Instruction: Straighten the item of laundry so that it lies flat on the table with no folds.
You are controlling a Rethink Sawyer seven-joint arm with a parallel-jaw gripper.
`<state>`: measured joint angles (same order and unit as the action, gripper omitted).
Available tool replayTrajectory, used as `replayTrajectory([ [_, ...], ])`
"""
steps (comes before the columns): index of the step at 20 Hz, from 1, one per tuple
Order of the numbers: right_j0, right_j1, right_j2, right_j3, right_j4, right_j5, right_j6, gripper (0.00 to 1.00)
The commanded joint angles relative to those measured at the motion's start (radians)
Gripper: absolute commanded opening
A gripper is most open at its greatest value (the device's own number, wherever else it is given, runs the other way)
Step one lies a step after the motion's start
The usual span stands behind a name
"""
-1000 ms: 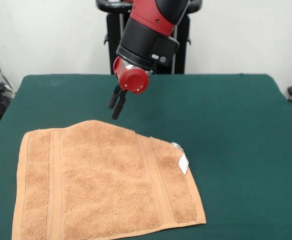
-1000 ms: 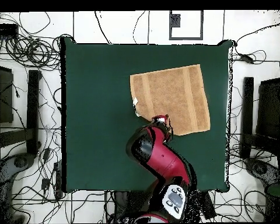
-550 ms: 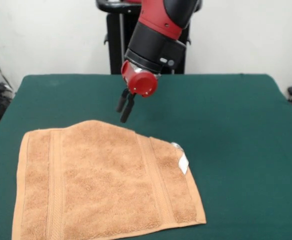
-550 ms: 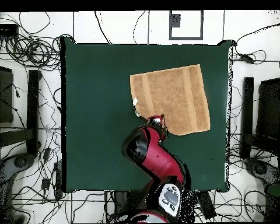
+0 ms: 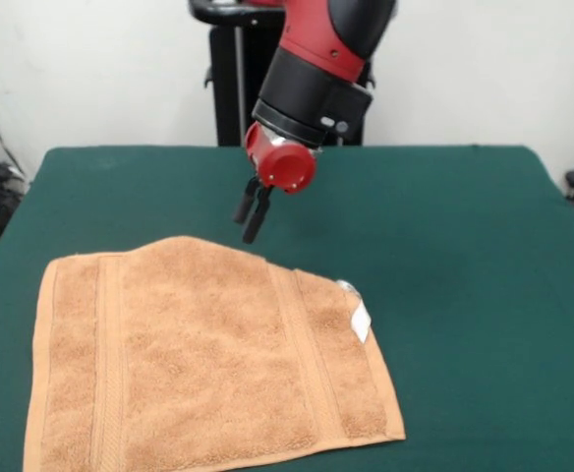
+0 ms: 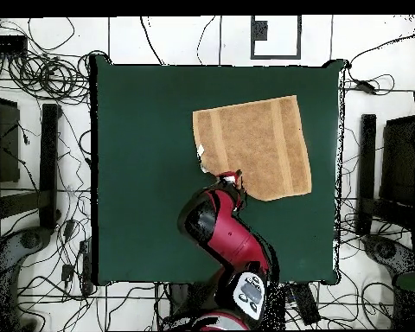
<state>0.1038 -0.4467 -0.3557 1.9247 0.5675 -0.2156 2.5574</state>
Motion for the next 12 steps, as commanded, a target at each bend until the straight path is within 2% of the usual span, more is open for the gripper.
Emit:
replayTrajectory([
  [1, 0.022, 0.070, 0.151, 0.063, 0.090, -0.087, 0.329, 1.00],
  [4, 0.027, 0.077, 0.155, 0.067, 0.121, -0.101, 0.341, 1.00],
  [12, 0.001, 0.115, 0.197, 0.062, 0.119, -0.182, 0.354, 1.00],
])
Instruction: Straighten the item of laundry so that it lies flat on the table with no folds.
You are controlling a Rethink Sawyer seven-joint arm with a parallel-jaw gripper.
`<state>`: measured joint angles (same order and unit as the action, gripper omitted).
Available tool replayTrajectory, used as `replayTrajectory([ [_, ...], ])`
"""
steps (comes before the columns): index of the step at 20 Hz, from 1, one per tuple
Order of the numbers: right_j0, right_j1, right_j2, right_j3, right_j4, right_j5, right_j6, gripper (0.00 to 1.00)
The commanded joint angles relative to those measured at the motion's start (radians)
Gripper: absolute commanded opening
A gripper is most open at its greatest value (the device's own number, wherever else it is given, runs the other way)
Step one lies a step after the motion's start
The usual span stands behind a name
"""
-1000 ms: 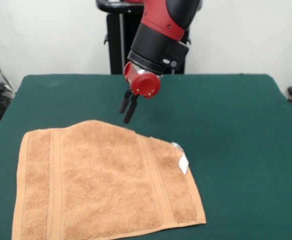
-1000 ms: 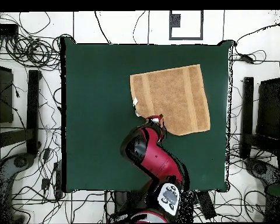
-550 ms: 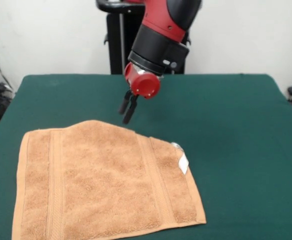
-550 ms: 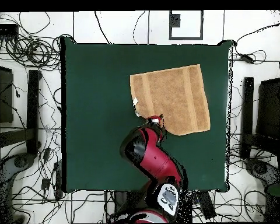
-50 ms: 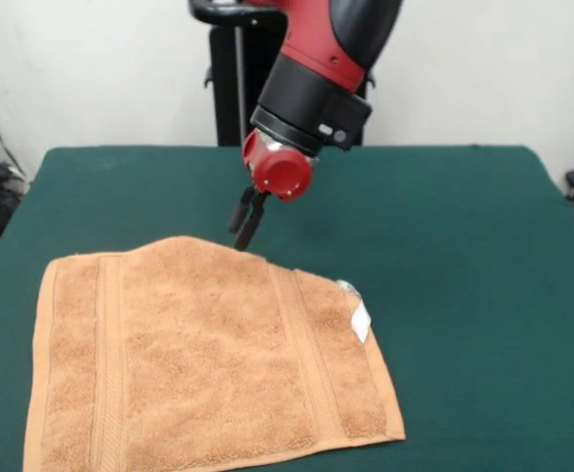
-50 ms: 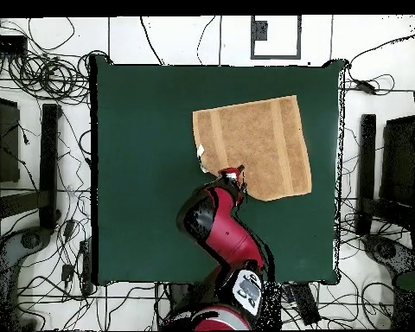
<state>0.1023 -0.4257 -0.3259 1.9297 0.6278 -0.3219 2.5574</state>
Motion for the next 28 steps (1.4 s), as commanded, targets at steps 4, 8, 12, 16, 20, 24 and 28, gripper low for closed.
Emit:
replayTrajectory([
  [4, -0.005, 0.114, 0.185, 0.052, 0.061, -0.113, 0.355, 1.00],
  [8, -0.011, 0.145, 0.207, 0.043, 0.060, -0.159, 0.369, 1.00],
  [12, -0.018, 0.159, 0.227, 0.046, 0.061, -0.185, 0.379, 1.00],
  [16, -0.013, 0.138, 0.235, 0.064, 0.084, -0.181, 0.363, 1.00],
  [20, -0.017, 0.142, 0.246, 0.066, 0.085, -0.195, 0.364, 1.00],
  [24, -0.002, 0.125, 0.248, 0.079, 0.115, -0.182, 0.356, 1.00],
  [28, 0.031, 0.065, 0.229, 0.111, 0.175, -0.115, 0.316, 1.00],
])
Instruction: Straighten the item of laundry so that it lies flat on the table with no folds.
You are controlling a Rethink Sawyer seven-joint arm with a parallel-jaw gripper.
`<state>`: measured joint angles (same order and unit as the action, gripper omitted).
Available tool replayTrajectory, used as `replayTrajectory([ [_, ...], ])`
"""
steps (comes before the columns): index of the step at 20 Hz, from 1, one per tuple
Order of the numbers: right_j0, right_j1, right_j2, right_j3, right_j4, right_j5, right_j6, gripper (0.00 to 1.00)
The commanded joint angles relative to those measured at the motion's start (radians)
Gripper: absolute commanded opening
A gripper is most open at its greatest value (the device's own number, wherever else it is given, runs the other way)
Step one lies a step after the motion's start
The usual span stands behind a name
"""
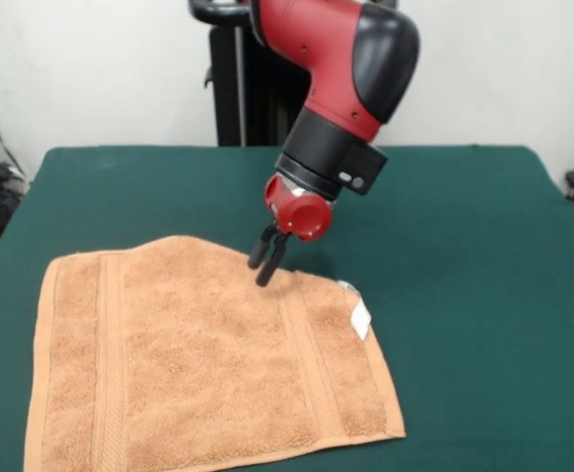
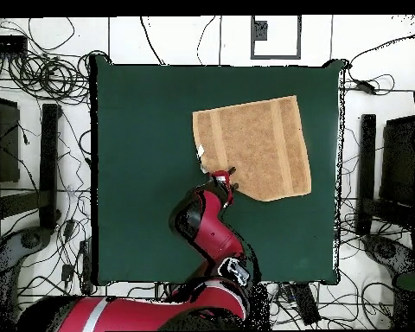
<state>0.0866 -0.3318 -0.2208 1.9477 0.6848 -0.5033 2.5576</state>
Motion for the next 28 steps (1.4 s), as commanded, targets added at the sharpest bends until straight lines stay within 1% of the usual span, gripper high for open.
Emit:
replayTrajectory([
  [1, 0.056, -0.043, 0.120, 0.100, 0.136, 0.085, 0.305, 1.00],
  [4, 0.094, -0.093, 0.099, 0.123, 0.203, 0.145, 0.263, 1.00],
  [7, 0.122, -0.117, 0.090, 0.141, 0.257, 0.164, 0.238, 1.00],
  [11, 0.133, -0.139, 0.092, 0.166, 0.265, 0.161, 0.239, 1.00],
  [13, 0.111, -0.136, 0.114, 0.176, 0.222, 0.131, 0.272, 1.00],
  [16, 0.096, -0.109, 0.139, 0.179, 0.183, 0.078, 0.320, 1.00],
  [20, 0.070, -0.066, 0.161, 0.170, 0.124, 0.013, 0.366, 1.00],
  [22, 0.064, -0.050, 0.166, 0.165, 0.108, -0.008, 0.380, 1.00],
  [25, 0.032, -0.032, 0.177, 0.166, 0.053, -0.047, 0.407, 1.00],
  [28, 0.031, -0.021, 0.180, 0.165, 0.052, -0.065, 0.408, 1.00],
])
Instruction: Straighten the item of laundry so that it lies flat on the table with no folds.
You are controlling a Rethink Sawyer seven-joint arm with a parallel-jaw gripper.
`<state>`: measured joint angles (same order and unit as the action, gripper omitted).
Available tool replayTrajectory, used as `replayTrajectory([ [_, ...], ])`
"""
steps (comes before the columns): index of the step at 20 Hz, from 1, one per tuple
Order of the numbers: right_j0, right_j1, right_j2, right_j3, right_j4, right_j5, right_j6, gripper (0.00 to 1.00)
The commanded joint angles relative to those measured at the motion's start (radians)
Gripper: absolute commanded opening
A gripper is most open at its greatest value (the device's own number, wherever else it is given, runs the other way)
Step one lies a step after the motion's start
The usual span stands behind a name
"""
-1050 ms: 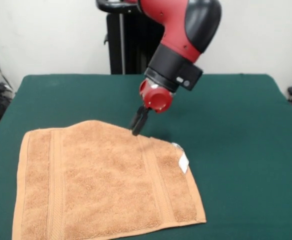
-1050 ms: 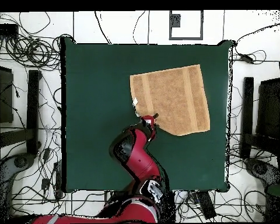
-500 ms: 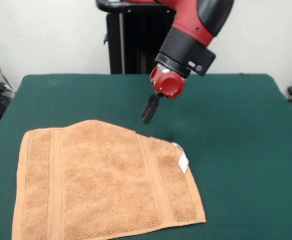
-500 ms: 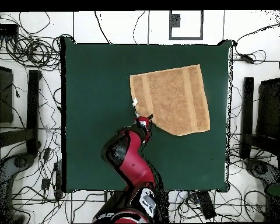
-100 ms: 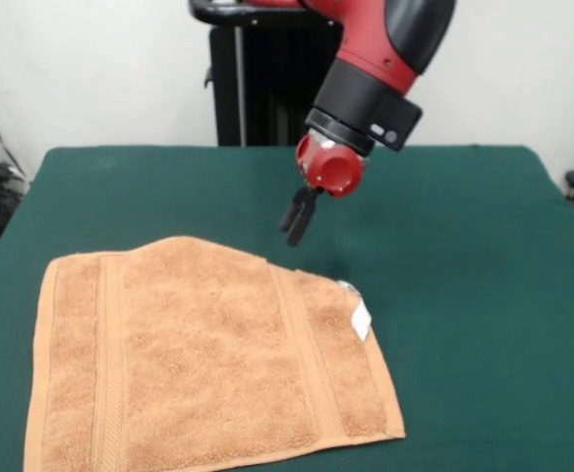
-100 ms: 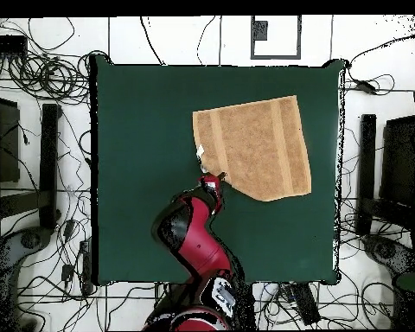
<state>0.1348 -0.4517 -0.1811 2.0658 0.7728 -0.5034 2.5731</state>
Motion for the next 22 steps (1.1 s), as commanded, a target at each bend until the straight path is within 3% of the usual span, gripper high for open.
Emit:
replayTrajectory([
  [1, -0.017, 0.101, 0.141, 0.047, -0.037, -0.070, 0.393, 1.00],
  [12, -0.018, 0.157, 0.129, 0.013, -0.067, -0.112, 0.422, 1.00],
  [22, -0.015, 0.065, 0.098, 0.057, -0.063, -0.048, 0.401, 1.00],
])
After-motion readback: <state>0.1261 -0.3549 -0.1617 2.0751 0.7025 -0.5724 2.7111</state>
